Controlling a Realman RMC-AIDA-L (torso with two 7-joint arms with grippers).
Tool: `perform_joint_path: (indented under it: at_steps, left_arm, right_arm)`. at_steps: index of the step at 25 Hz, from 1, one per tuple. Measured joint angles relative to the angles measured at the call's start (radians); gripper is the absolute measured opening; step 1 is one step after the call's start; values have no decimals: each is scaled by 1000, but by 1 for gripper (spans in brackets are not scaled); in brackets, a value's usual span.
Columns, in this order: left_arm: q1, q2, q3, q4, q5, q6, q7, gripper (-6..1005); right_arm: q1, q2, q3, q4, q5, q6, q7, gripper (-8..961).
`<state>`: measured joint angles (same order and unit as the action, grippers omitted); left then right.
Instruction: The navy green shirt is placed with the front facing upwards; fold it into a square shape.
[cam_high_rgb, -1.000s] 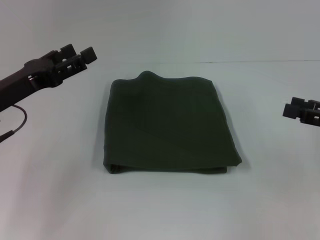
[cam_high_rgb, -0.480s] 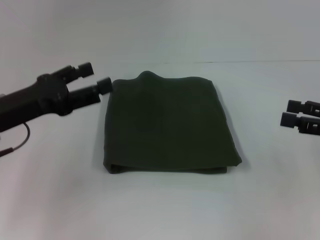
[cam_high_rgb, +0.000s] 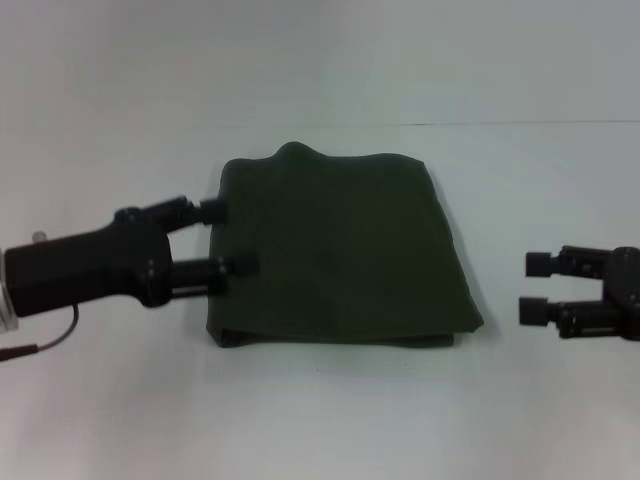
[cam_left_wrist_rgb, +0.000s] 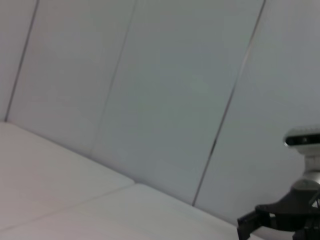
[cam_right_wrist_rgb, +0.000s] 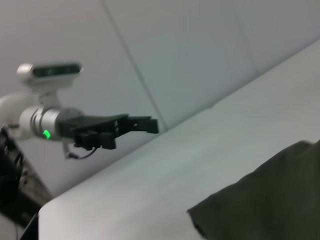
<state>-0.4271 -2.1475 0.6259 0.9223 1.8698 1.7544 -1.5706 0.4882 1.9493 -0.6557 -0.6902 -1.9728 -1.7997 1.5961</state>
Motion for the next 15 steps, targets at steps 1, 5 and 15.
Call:
perform_joint_path:
  at_steps: [1,5,15]
  left_arm:
    - [0,0,0,0,0,0,0,905]
    - [-1,0,2,-5,38,6,-4,905]
    - [1,-3,3,-7,62,27,-6,905]
  right_arm:
    - [0,3,-15,-9,0,0,2,916]
    - [1,7,-36,-24,0,6,8,916]
    - [11,8,-39,-25,-8,8,9,916]
